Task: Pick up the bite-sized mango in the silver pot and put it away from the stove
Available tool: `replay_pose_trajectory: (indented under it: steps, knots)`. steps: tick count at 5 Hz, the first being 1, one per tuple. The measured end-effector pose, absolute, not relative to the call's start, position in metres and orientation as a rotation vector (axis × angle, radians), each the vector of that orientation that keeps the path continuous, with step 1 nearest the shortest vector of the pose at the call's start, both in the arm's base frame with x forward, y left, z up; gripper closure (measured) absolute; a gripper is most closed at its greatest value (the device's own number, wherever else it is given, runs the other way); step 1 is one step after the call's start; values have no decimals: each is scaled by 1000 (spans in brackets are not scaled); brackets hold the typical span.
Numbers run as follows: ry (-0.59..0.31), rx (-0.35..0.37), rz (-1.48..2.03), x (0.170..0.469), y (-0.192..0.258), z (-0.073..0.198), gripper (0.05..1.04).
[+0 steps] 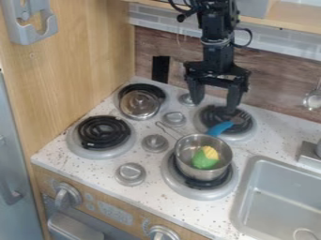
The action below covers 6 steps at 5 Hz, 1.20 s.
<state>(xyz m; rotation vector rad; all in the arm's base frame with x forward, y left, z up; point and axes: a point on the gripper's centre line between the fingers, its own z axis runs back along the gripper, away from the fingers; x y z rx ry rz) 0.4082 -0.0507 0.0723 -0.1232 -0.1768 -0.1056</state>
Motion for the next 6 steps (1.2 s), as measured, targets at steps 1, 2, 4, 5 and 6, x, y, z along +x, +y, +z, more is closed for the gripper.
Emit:
replay_pose_trajectory:
  steps: [1, 2, 4, 5, 6]
  knots:
    - [-123, -121, -100, 403, -51, 53, 85]
    - [-45, -110, -85, 395, -49, 33, 85]
    - [99, -140, -41, 384, -54, -8, 85]
    - [152, -118, -28, 384, -53, -25, 85]
    - [168, -104, -19, 384, -54, -30, 85]
